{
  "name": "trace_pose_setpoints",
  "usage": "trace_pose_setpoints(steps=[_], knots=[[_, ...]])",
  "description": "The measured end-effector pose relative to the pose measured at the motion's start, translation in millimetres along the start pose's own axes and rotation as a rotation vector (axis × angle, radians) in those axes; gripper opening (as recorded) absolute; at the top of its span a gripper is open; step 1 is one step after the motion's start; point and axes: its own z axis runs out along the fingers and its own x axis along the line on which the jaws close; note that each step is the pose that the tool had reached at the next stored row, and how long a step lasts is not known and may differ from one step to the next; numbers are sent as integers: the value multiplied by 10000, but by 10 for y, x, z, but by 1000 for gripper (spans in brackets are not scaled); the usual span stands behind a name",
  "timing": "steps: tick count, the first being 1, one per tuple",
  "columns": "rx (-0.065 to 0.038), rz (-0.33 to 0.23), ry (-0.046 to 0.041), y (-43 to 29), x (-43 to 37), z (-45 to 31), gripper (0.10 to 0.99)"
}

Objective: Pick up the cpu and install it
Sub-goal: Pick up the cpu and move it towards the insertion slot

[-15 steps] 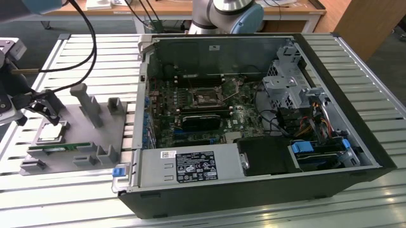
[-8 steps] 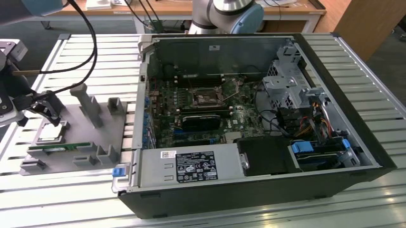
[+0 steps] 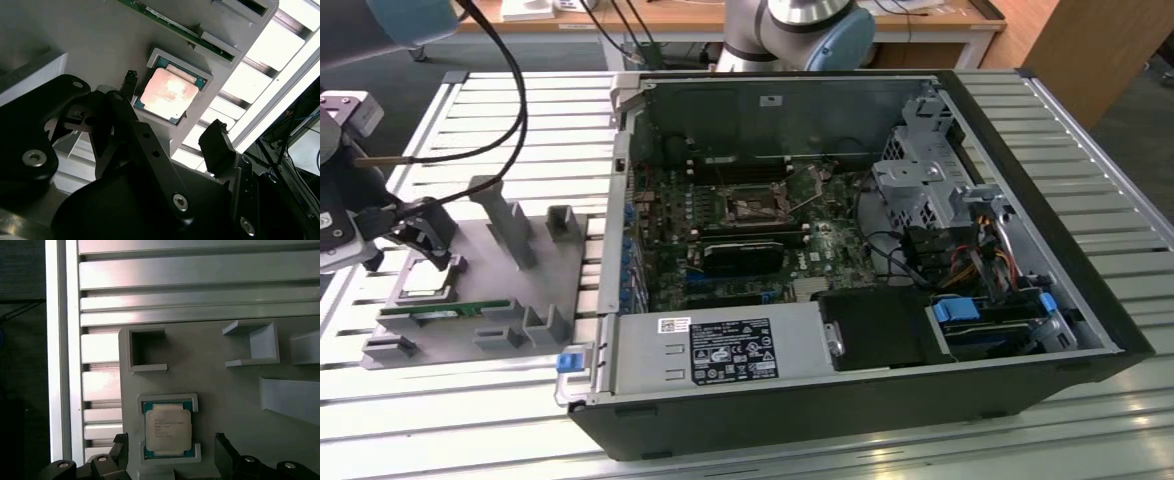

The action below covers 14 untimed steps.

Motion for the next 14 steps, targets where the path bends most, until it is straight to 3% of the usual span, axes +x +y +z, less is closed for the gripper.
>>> trace_pose_setpoints(steps=[7,14], knots=[[1,-96,5,-1,0,69,776],[-12,-106,7,2,0,184,776]])
